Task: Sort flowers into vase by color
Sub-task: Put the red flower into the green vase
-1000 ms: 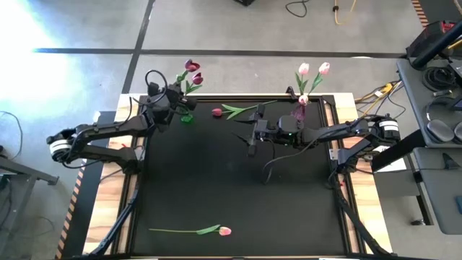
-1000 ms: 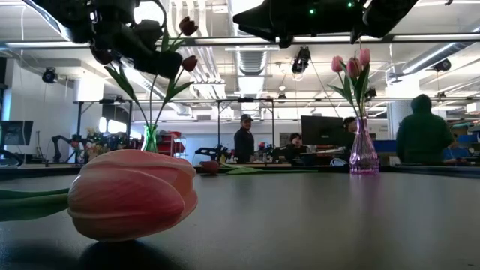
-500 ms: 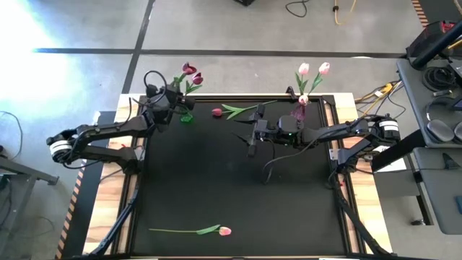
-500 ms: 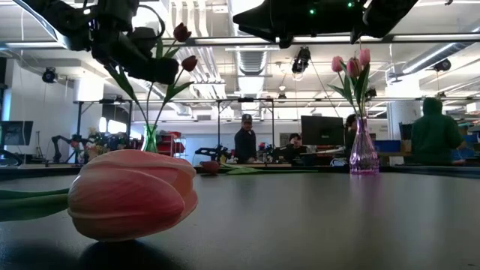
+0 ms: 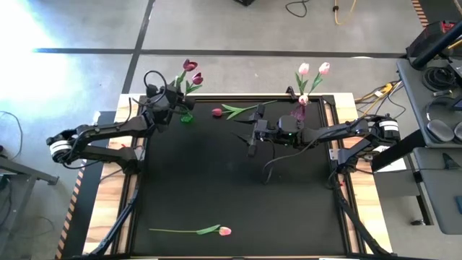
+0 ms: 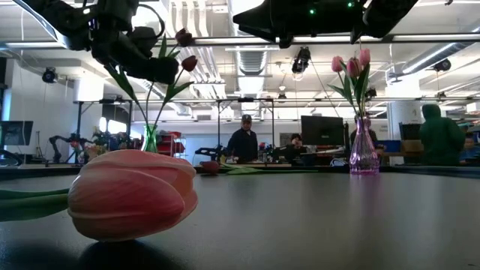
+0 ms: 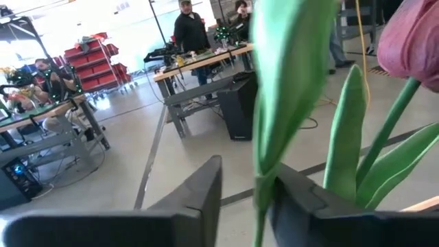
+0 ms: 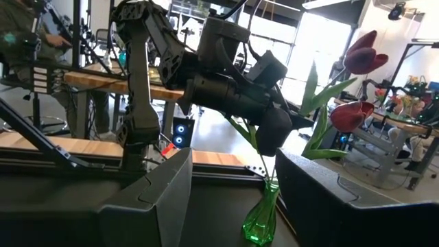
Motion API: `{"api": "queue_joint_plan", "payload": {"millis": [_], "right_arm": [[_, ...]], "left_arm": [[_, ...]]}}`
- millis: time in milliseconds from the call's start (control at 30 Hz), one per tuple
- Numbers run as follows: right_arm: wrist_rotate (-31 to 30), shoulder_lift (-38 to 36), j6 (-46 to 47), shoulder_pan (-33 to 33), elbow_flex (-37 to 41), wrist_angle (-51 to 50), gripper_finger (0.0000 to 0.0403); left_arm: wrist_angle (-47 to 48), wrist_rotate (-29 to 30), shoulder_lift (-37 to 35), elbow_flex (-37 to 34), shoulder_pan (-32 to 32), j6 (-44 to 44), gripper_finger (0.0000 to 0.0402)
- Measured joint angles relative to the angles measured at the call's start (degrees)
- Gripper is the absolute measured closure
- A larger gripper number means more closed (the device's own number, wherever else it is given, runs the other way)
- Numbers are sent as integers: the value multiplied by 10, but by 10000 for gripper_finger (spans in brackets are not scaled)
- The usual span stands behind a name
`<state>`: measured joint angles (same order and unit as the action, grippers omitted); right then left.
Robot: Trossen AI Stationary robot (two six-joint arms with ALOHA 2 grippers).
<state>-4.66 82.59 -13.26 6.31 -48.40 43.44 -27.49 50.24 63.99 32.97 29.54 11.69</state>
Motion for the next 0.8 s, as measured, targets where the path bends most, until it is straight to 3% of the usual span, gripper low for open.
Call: {"api": "queue_joint_plan", "payload": {"millis": [167, 400, 567, 800], "right_arm": [[0, 0, 0, 0, 0, 0, 200], [0, 0, 0, 0, 0, -8, 200], [0, 0, 1, 0, 0, -12, 200], [0, 0, 2, 0, 0, -12, 200]], "left_arm": [[1, -33, 0, -9, 0, -11, 392], [8, -23, 0, -17, 0, -44, 396], [-1, -19, 0, -17, 0, -26, 375], [-5, -18, -4, -2, 0, 9, 309]]}}
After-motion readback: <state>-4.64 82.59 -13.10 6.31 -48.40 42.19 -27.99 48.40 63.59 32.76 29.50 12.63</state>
